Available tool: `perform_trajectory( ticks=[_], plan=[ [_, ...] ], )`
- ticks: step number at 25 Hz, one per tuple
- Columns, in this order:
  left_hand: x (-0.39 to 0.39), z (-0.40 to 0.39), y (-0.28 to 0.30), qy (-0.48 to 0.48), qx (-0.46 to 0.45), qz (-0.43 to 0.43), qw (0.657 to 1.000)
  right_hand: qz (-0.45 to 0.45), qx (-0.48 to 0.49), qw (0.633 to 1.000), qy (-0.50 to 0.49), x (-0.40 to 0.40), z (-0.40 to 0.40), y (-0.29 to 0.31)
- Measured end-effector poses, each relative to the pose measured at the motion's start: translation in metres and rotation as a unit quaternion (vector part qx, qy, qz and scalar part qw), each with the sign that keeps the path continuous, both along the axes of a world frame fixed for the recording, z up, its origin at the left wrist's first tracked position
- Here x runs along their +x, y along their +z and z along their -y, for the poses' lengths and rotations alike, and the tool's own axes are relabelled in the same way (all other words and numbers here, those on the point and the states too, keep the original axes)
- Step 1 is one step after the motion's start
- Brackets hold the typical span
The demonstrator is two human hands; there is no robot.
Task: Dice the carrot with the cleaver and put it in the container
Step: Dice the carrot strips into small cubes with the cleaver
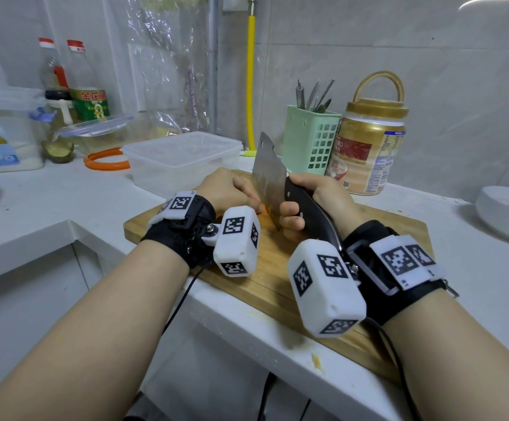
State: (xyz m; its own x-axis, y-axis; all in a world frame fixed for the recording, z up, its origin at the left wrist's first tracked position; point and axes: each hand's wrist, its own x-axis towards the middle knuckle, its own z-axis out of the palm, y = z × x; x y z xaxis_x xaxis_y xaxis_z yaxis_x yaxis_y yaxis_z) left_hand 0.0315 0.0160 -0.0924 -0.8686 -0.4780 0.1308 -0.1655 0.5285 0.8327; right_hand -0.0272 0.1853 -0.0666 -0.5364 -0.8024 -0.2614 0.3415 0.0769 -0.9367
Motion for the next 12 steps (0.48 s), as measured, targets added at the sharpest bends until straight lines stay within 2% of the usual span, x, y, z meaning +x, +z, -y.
perform_trajectory(
  ticks=[6, 12],
  plan=[
    [-0.0001, 0.0019, -0.0005, 0.009, -0.007, 0.008, 1.000, 0.011, -0.039, 0.999, -0.004, 0.0040, -0.0017, 0.0029],
    [-0.0006, 0.0024, -0.0009, 0.011, -0.016, 0.001, 1.000, 0.018, -0.031, 0.999, 0.013, 0.0070, -0.0023, 0.0019]
  ],
)
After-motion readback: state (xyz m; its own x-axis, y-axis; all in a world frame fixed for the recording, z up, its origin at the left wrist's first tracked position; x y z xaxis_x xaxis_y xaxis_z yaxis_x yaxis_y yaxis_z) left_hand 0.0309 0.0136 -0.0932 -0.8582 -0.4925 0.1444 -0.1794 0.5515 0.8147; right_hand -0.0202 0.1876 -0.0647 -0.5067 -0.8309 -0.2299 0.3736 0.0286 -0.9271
